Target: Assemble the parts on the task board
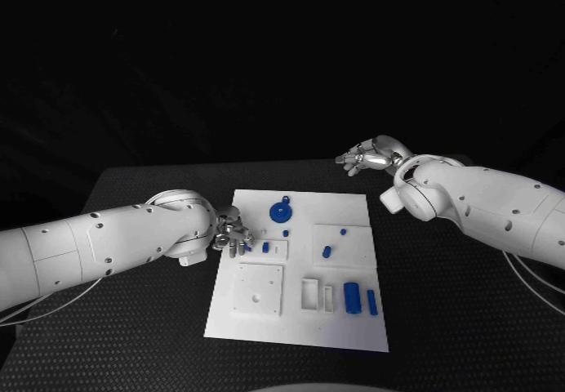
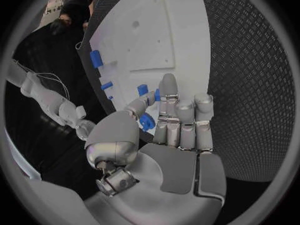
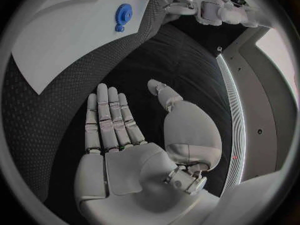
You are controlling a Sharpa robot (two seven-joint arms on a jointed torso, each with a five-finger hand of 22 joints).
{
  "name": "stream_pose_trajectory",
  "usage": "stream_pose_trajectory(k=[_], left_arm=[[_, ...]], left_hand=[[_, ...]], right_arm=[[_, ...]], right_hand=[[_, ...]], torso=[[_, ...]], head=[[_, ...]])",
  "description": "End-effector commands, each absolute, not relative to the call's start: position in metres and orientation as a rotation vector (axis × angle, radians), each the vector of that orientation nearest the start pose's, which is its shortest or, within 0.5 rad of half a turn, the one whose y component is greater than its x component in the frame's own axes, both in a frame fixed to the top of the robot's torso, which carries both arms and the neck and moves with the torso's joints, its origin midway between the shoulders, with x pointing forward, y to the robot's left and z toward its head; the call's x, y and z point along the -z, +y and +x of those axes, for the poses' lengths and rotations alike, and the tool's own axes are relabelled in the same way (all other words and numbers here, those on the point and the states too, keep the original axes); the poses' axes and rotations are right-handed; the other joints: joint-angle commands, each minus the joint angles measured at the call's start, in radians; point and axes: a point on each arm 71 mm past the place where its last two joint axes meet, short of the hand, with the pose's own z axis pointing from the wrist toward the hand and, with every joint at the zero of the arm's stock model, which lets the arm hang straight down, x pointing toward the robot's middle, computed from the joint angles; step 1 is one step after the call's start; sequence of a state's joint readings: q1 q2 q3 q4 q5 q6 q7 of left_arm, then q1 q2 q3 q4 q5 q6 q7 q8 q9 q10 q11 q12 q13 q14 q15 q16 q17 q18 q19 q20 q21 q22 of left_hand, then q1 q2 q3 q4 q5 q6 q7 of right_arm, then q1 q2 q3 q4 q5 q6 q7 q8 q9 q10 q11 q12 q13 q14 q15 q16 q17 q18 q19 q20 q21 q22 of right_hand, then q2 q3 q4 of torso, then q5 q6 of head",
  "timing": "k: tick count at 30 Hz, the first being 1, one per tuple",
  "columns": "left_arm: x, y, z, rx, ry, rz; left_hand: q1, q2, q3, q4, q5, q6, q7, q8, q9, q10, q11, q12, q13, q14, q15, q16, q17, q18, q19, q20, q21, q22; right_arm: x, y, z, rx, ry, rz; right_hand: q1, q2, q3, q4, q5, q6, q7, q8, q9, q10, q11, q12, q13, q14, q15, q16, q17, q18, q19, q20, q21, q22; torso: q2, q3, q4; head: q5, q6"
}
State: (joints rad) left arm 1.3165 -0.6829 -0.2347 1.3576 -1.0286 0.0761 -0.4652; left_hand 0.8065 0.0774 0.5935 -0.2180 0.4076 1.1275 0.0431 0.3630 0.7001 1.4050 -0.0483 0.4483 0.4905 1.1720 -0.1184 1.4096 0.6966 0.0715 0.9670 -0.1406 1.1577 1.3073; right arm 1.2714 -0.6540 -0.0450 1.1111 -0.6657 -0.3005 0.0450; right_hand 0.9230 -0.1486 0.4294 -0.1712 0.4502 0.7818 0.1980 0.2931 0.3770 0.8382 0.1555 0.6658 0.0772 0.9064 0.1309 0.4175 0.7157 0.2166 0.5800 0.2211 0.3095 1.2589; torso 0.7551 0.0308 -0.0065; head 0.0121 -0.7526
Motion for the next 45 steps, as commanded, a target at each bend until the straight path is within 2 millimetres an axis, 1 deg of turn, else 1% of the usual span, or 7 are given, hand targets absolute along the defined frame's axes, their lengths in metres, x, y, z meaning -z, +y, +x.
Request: stream_pose_trajectory(k=[1,12,22,28,31,32,45], left_arm=[[0.2470,0.1884,0.4974,0.365,2.359,-0.100],[0.2465,0.1847,0.4970,0.362,2.350,-0.074],[0.2456,0.1845,0.4992,0.351,2.327,-0.058],[0.2453,0.1826,0.4988,0.347,2.322,-0.037],[0.2452,0.1828,0.4984,0.345,2.320,-0.034],[0.2451,0.1828,0.4982,0.345,2.320,-0.031],[0.2437,0.1832,0.4969,0.350,2.296,-0.015]], left_hand=[[0.014,0.004,0.078,-0.073,0.003,0.007,-0.003,-0.007,0.001,0.026,-0.016,-0.002,0.001,0.042,-0.053,0.004,0.001,0.013,-0.004,-0.114,0.003,0.020],[0.014,0.004,0.077,-0.072,0.001,0.005,-0.002,-0.008,0.002,0.024,-0.015,-0.004,0.002,0.040,-0.053,0.003,0.000,0.013,-0.004,-0.114,0.004,0.019],[0.015,0.003,0.077,-0.071,0.000,0.005,-0.002,-0.010,0.002,0.024,-0.015,-0.005,0.002,0.040,-0.053,0.003,-0.001,0.013,-0.004,-0.114,0.004,0.019],[0.015,0.004,0.077,-0.071,0.000,0.005,-0.001,-0.010,0.003,0.023,-0.015,-0.005,0.002,0.040,-0.053,0.003,-0.001,0.013,-0.004,-0.114,0.004,0.018],[0.015,0.004,0.077,-0.071,0.000,0.004,-0.001,-0.010,0.003,0.023,-0.015,-0.005,0.002,0.039,-0.052,0.003,-0.001,0.013,-0.004,-0.114,0.004,0.018],[0.015,0.004,0.077,-0.071,0.000,0.004,-0.001,-0.010,0.003,0.023,-0.015,-0.005,0.002,0.039,-0.052,0.003,-0.001,0.013,-0.004,-0.114,0.004,0.018],[0.015,0.003,0.076,-0.071,-0.001,0.005,-0.001,-0.011,0.004,0.023,-0.015,-0.005,0.002,0.040,-0.052,0.002,-0.002,0.013,-0.004,-0.113,0.004,0.018]], right_arm=[[0.1763,-0.2343,0.5688,-0.917,1.658,0.610],[0.1764,-0.2341,0.5689,-0.916,1.658,0.610],[0.1764,-0.2338,0.5687,-0.915,1.658,0.612],[0.1765,-0.2343,0.5687,-0.912,1.657,0.612],[0.1765,-0.2342,0.5688,-0.913,1.657,0.611],[0.1766,-0.2342,0.5688,-0.913,1.658,0.611],[0.1768,-0.2344,0.5687,-0.913,1.659,0.611]], right_hand=[[0.002,0.002,-0.001,-0.003,0.005,-0.008,0.017,0.006,-0.001,-0.008,0.002,0.004,-0.002,-0.007,-0.001,-0.005,0.001,0.001,-0.001,0.004,-0.007,0.002],[0.002,0.002,-0.001,-0.003,0.005,-0.008,0.017,0.007,-0.001,-0.008,0.002,0.004,-0.002,-0.007,-0.001,-0.005,0.001,0.001,-0.001,0.004,-0.007,0.002],[0.002,0.002,-0.002,-0.003,0.005,-0.008,0.017,0.007,-0.001,-0.008,0.002,0.004,-0.002,-0.007,-0.001,-0.005,0.001,0.002,-0.001,0.004,-0.008,0.003],[0.002,0.003,-0.001,-0.004,0.005,-0.008,0.017,0.007,-0.001,-0.008,0.002,0.005,-0.002,-0.007,-0.001,-0.005,0.001,0.002,-0.001,0.004,-0.008,0.003],[0.002,0.003,-0.001,-0.004,0.005,-0.008,0.017,0.007,-0.001,-0.008,0.002,0.005,-0.002,-0.007,-0.001,-0.005,0.001,0.002,-0.001,0.004,-0.008,0.003],[0.002,0.003,-0.001,-0.004,0.005,-0.008,0.017,0.007,-0.001,-0.008,0.002,0.005,-0.003,-0.008,-0.001,-0.005,0.001,0.002,-0.001,0.004,-0.009,0.003],[0.002,0.003,-0.002,-0.004,0.005,-0.008,0.017,0.007,-0.002,-0.009,0.002,0.005,-0.003,-0.008,-0.001,-0.005,0.001,0.002,-0.001,0.004,-0.009,0.004]], torso=[[-0.001,0.0004,0.0006],[0.000,0.0008,-0.0007],[0.000,0.0008,-0.0001],[0.000,0.0005,-0.0002],[0.000,0.0004,-0.0007],[0.000,0.0005,-0.0008],[0.000,-0.0006,0.0007]], head=[[0.001,-0.002],[0.002,-0.001],[0.000,0.000],[0.000,0.003],[-0.001,0.002],[0.000,0.000],[-0.001,0.000]])
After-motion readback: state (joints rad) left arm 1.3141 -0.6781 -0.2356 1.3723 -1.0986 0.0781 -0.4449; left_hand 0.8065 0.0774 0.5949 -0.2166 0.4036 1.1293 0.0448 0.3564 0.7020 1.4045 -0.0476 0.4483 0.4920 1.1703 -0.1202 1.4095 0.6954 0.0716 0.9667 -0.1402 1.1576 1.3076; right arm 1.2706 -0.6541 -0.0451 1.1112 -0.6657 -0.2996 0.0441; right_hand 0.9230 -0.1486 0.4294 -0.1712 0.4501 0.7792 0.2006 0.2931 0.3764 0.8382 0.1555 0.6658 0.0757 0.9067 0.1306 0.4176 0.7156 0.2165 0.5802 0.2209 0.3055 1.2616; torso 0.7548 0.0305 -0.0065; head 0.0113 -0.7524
